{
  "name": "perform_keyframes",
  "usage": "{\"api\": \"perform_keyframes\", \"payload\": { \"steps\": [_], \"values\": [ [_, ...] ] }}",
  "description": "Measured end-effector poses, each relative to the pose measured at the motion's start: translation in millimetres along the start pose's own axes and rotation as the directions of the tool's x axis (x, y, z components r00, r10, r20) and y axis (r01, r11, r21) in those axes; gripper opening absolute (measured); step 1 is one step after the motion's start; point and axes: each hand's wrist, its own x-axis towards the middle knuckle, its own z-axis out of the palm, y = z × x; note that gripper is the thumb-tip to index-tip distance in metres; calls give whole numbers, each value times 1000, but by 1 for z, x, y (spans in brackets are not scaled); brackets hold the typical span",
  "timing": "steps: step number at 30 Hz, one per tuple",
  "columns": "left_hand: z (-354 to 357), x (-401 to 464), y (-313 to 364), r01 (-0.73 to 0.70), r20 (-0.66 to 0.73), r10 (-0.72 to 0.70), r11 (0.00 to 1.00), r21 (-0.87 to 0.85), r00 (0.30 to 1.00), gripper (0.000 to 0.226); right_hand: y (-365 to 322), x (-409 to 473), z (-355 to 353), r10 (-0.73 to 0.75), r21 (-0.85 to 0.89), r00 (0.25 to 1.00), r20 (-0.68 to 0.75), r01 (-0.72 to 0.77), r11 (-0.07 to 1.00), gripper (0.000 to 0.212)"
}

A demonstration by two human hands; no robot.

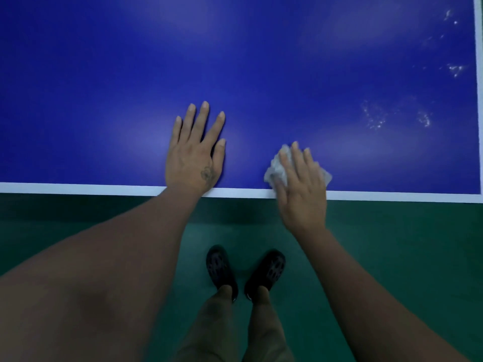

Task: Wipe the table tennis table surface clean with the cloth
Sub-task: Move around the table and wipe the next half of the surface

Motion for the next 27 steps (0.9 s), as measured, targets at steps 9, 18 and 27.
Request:
{"api": "perform_keyframes", "payload": {
  "steps": [9,18,27],
  "values": [
    [0,4,-1,23,-10,-24,999,-32,1000,56,-73,27,33,-148,6,989,17,148,989,65],
    [0,0,3,6,-66,-11,997,-72,998,55,9,51,4,17,-32,999,27,-17,999,60],
    [3,3,30,117,-77,-126,987,-107,989,55,42,-4,-15,-338,90,929,150,328,940,66]
  ]
}}
